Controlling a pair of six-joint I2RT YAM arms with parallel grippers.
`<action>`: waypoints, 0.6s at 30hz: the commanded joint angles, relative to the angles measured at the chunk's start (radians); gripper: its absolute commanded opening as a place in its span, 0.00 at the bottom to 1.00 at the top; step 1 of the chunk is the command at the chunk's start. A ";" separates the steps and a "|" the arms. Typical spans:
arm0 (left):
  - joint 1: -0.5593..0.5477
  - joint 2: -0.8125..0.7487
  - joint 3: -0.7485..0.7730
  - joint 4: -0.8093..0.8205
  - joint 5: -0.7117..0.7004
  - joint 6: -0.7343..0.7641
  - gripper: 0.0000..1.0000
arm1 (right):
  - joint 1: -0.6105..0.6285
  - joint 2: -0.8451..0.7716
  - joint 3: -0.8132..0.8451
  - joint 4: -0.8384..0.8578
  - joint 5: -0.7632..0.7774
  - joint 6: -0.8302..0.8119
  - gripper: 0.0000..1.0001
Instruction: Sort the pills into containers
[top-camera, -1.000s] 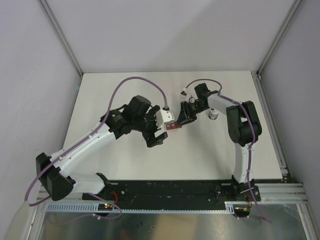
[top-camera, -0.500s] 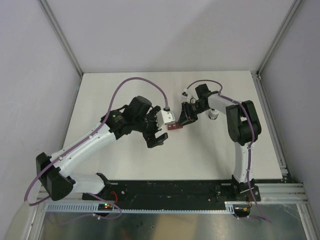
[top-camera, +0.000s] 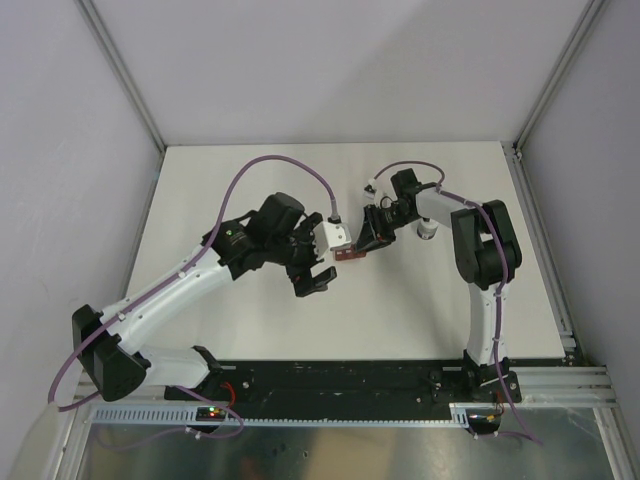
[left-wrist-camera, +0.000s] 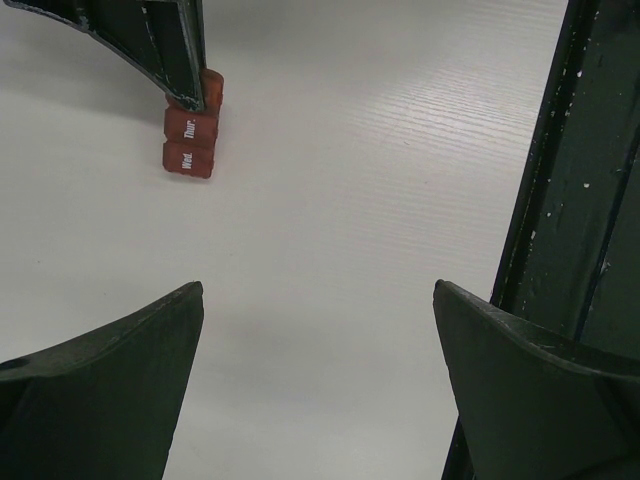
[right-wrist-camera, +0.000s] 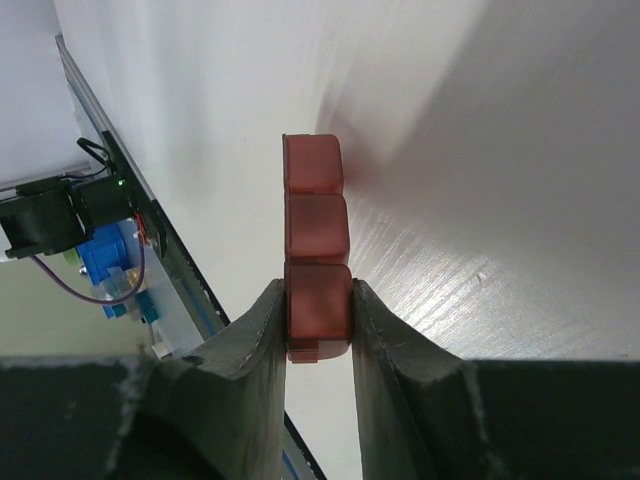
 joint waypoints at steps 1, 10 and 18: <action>-0.009 -0.021 -0.008 0.018 -0.012 0.008 1.00 | -0.008 0.035 0.014 -0.013 0.037 -0.018 0.25; -0.017 -0.013 -0.010 0.018 -0.017 0.010 1.00 | -0.012 0.045 0.020 -0.025 0.043 -0.024 0.30; -0.022 -0.012 -0.012 0.018 -0.022 0.013 1.00 | -0.014 0.054 0.027 -0.035 0.049 -0.029 0.36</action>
